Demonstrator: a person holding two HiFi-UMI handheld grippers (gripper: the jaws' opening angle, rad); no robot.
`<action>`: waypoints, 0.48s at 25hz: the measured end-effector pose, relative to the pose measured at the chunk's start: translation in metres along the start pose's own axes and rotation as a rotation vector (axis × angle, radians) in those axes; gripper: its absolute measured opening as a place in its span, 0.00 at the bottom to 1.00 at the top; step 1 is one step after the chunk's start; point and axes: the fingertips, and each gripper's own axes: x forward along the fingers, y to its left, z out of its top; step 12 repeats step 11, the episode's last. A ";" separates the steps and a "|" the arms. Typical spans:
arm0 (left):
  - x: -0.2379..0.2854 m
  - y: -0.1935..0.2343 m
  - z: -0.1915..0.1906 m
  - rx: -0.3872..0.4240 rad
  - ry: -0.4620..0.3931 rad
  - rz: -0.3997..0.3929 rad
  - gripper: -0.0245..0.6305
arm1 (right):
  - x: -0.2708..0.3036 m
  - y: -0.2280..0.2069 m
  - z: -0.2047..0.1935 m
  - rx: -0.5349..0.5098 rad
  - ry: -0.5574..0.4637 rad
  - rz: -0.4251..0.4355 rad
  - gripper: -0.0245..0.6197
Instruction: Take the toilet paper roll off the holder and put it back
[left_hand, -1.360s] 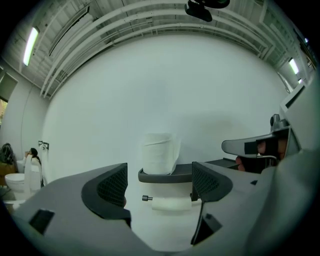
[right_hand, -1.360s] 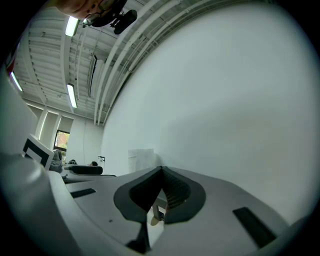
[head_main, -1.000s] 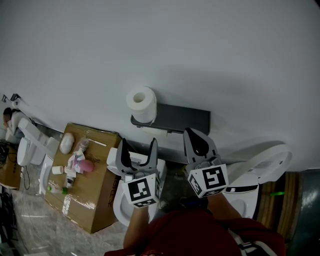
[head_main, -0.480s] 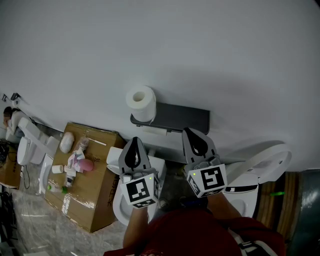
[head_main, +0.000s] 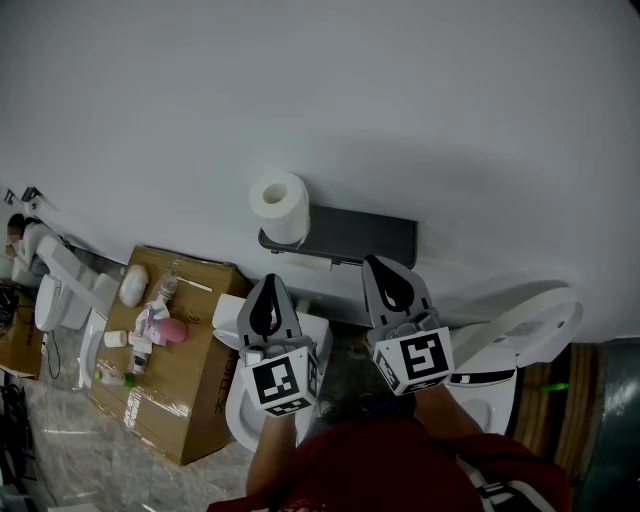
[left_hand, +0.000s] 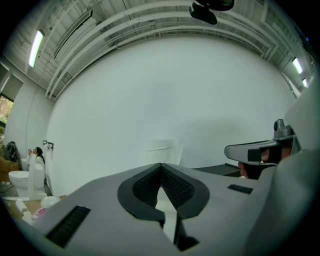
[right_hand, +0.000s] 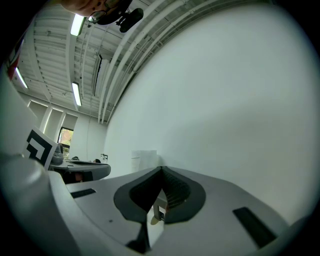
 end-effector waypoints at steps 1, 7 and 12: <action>0.000 0.000 -0.001 0.000 0.002 0.000 0.06 | 0.000 0.000 0.000 0.002 0.000 0.001 0.05; -0.001 -0.001 0.000 0.000 0.005 0.005 0.06 | -0.001 0.000 0.000 0.010 0.002 -0.002 0.05; 0.000 -0.004 0.000 0.000 0.007 0.003 0.06 | 0.000 -0.001 -0.001 -0.002 0.004 0.006 0.05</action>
